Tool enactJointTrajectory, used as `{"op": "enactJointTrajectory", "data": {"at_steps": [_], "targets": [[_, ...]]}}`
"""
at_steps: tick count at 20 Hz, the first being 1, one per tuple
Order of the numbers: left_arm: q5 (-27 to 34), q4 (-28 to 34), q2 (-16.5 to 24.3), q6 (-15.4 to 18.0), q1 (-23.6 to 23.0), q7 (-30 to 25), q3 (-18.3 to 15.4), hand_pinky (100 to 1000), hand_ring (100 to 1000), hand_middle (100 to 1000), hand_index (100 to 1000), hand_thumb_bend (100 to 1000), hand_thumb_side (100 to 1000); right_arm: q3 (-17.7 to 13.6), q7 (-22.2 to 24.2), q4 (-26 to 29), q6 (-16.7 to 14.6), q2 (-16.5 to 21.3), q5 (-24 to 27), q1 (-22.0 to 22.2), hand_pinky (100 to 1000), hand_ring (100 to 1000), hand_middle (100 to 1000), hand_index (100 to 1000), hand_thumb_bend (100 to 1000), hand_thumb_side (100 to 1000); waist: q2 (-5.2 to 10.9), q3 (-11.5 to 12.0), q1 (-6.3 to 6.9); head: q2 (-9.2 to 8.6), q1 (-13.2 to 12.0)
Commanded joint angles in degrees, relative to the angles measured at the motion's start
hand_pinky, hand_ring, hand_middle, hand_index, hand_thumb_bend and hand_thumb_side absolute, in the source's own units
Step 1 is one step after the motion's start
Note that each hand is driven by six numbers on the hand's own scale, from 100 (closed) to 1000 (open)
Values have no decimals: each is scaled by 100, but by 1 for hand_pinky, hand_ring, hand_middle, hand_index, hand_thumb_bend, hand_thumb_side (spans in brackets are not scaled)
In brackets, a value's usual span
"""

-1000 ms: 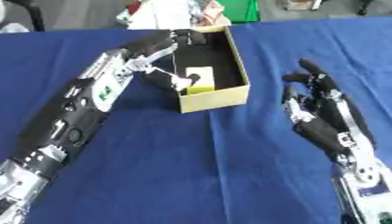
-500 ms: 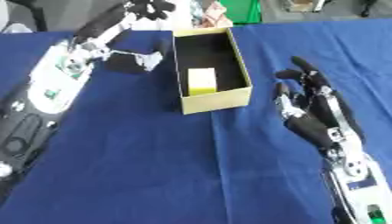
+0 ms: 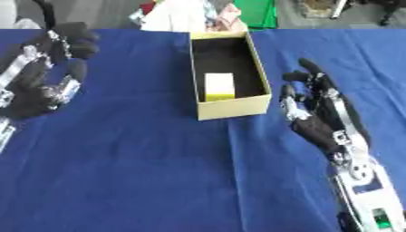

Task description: Pick up objects on the table and place them in the box.

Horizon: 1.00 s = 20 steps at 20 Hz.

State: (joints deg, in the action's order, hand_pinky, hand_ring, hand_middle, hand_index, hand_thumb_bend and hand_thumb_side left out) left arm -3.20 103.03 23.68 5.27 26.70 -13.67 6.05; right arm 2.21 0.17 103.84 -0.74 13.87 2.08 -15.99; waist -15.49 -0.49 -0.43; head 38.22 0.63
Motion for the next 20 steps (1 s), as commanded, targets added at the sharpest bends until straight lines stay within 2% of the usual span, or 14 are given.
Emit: {"op": "enactJointTrajectory", "data": {"at_steps": [1,10,20], "targets": [[133,260,-55,-113,-203,126,-250,809,799,800,944,100,463,-56,-35,103,-6,112,-42,-24,769,1000,737,970,100,263,111,43,-5,50,14],[99,255,-494,-262,-901,240,-507,808,798,798,946,100,523,-91,-78,87,-6,89,-45,27,769,1000,737,970,100,273,143,177,-31,243,-14],[84,239,-614,-254,-1012,213,-551,810,800,800,947,100,530,-96,-94,84,-7,73,-47,38,769,1000,737,971,100,280,131,192,-21,297,3]]}}
